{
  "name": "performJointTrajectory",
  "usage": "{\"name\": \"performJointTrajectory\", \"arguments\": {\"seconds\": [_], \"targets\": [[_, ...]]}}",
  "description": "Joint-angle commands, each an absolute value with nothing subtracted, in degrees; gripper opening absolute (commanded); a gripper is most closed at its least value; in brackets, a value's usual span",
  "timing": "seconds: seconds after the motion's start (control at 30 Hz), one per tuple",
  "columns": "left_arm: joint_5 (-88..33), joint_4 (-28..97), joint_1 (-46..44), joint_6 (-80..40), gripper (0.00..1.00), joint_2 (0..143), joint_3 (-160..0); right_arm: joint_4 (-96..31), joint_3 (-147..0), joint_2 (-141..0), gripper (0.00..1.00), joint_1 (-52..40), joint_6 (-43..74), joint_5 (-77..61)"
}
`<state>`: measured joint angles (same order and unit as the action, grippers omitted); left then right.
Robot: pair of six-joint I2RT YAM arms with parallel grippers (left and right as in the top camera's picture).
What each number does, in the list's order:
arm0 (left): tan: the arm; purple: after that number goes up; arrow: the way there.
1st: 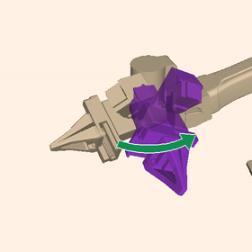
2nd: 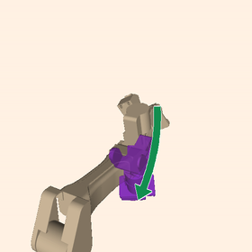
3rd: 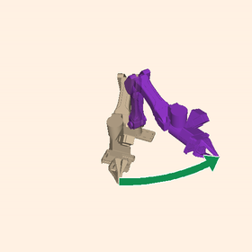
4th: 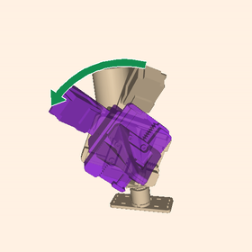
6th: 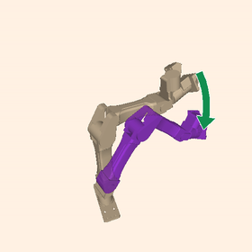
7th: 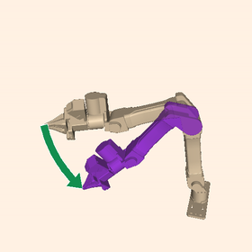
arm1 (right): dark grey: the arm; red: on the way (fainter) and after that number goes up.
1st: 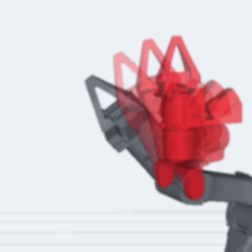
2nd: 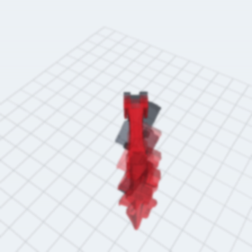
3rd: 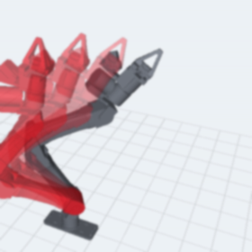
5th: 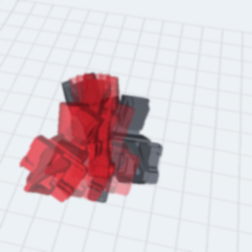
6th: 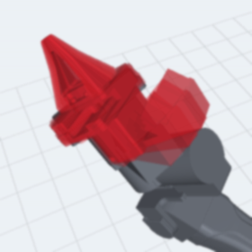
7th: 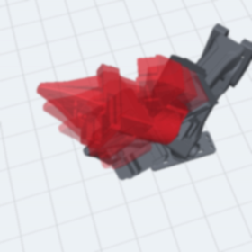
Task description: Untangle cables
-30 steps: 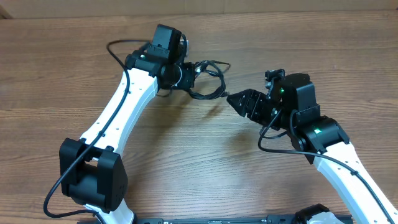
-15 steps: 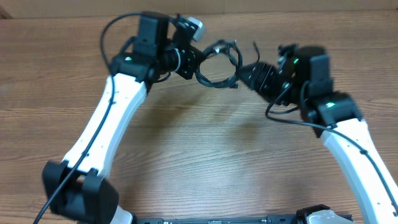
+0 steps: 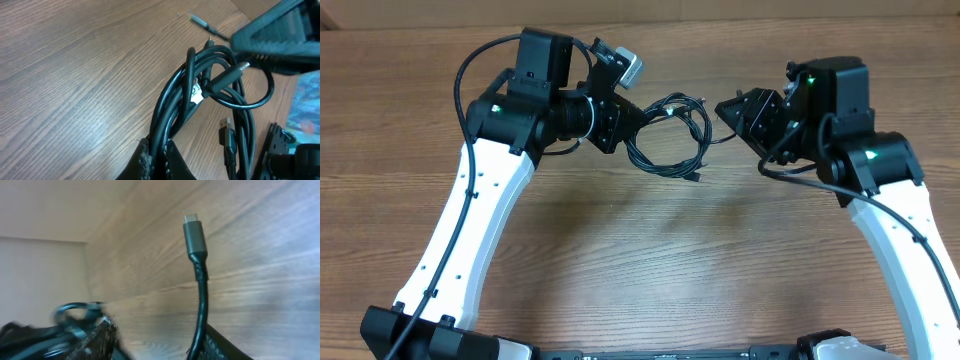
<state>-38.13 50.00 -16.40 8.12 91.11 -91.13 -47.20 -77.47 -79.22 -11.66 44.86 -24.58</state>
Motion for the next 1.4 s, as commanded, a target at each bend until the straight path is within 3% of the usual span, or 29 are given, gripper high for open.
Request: {"name": "performJointTrajectory", "arguments": {"seconds": [0.0, 0.17, 0.27, 0.3, 0.33, 0.37, 0.47, 0.57, 0.63, 0.77, 0.87, 1.07, 1.17, 1.27, 1.37], "targets": [[-34.11, 50.13, -16.43, 4.49, 0.04, 90.32, -91.98, -48.31, -77.97, -83.85, 0.49, -11.55, 45.21, -23.62], [-24.16, 50.13, -16.43, -3.53, 0.04, 90.32, -91.98, -45.56, -77.97, -87.79, 0.41, -11.44, 45.19, -23.51], [-22.48, 49.39, -16.56, -4.75, 0.04, 90.56, -91.98, -42.74, -78.89, -87.77, 0.08, -11.44, 45.17, -27.68], [-22.5, 49.04, -16.67, -5.02, 0.04, 90.65, -91.98, -41.52, -78.89, -87.77, 0.04, -11.44, 45.19, -29.89], [-22.5, 49.01, -16.69, -5.19, 0.04, 90.65, -91.98, -41.43, -78.89, -87.77, 0.06, -11.44, 45.19, -30.24], [-22.48, 49.12, -16.69, -5.19, 0.04, 90.65, -91.98, -42.35, -78.87, -87.79, 0.37, -11.31, 45.28, -29.39], [-22.48, 48.8, -16.71, -5.56, 0.04, 90.65, -91.98, -42.65, -78.83, -88.62, 0.45, -10.79, 49.76, -26.85], [-22.48, 46.89, -16.95, -8.27, 0.04, 90.7, -91.98, -40.34, -78.83, -92.51, 0.43, -10.79, 52.21, -27.62], [-22.52, 46.02, -17.28, -9.96, 0.04, 90.7, -91.98, -32.42, -78.83, -97.14, 0.39, -10.79, 55.46, -32.29], [-22.5, 46.26, -17.28, -10.98, 0.04, 90.7, -91.98, -29.17, -78.83, -98.83, 0.24, -10.57, 57.74, -33.58], [-22.48, 46.28, -17.28, -10.98, 0.04, 90.7, -91.98, -30.11, -78.83, -98.83, 0.04, -10.09, 57.19, -33.56], [-17.41, 42.52, -17.3, -4.69, 0.04, 90.8, -91.98, -35.75, -78.96, -89.71, 0.04, -6.59, 44.03, -38.0], [-17.67, 38.94, -17.3, -4.29, 0.04, 90.87, -91.98, -39.05, -79.29, -82.43, 0.04, -7.38, 42.87, -40.23], [-18.31, 39.03, -17.3, -10.9, 0.04, 90.87, -91.96, -39.57, -79.26, -76.25, 0.04, -10.46, 43.18, -40.77], [-26.48, 38.92, -17.32, -14.48, 0.04, 90.87, -91.98, -39.2, -79.26, -76.27, 0.04, -16.03, 43.64, -36.49]]}}
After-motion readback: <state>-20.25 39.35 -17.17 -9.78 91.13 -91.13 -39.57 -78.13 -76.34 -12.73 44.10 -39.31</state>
